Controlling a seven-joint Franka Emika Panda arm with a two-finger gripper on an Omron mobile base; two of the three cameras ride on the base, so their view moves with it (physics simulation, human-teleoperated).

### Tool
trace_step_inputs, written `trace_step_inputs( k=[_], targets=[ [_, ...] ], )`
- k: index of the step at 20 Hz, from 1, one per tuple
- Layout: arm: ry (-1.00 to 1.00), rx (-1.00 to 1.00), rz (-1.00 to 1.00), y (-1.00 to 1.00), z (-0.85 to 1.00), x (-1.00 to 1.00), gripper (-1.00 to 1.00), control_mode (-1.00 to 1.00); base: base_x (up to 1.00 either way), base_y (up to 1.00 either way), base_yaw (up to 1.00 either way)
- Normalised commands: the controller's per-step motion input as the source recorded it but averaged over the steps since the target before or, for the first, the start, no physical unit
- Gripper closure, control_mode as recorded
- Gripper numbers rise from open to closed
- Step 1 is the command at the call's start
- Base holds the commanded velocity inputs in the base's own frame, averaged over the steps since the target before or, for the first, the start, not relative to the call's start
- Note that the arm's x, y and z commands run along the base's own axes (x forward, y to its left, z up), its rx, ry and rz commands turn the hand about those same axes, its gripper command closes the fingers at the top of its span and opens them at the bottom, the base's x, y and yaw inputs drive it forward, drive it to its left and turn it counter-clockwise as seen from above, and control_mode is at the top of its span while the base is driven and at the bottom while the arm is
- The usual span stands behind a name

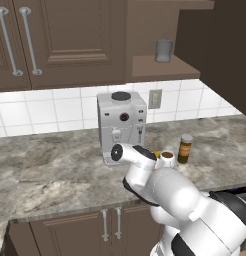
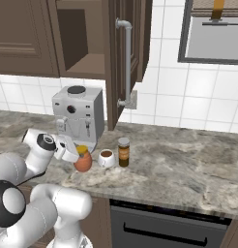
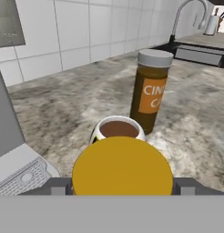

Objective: Pick the cinnamon and honey bottle from the cabinet and place them next to the mug.

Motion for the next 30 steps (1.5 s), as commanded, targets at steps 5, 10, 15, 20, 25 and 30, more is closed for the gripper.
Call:
trace_step_inputs(
  k=[5, 10, 15, 20, 25, 30],
  targets=[
    [0.0, 0.0, 0.0, 0.0, 0.0, 0.0, -1.0, -1.0, 0.0, 0.0, 0.0],
    [0.0, 0.0, 0.0, 0.0, 0.0, -0.01, -1.0, -1.0, 0.0, 0.0, 0.0],
    [0.0, 0.0, 0.0, 0.0, 0.0, -0.02, -1.0, -1.0, 0.0, 0.0, 0.0],
    [0.0, 0.0, 0.0, 0.0, 0.0, 0.0, -1.0, -1.0, 0.0, 0.0, 0.0],
    [0.0, 0.0, 0.0, 0.0, 0.13, 0.0, -1.0, -1.0, 0.0, 0.0, 0.0],
    [0.0, 0.0, 0.0, 0.0, 0.37, 0.0, -1.0, -1.0, 0.0, 0.0, 0.0]
  ],
)
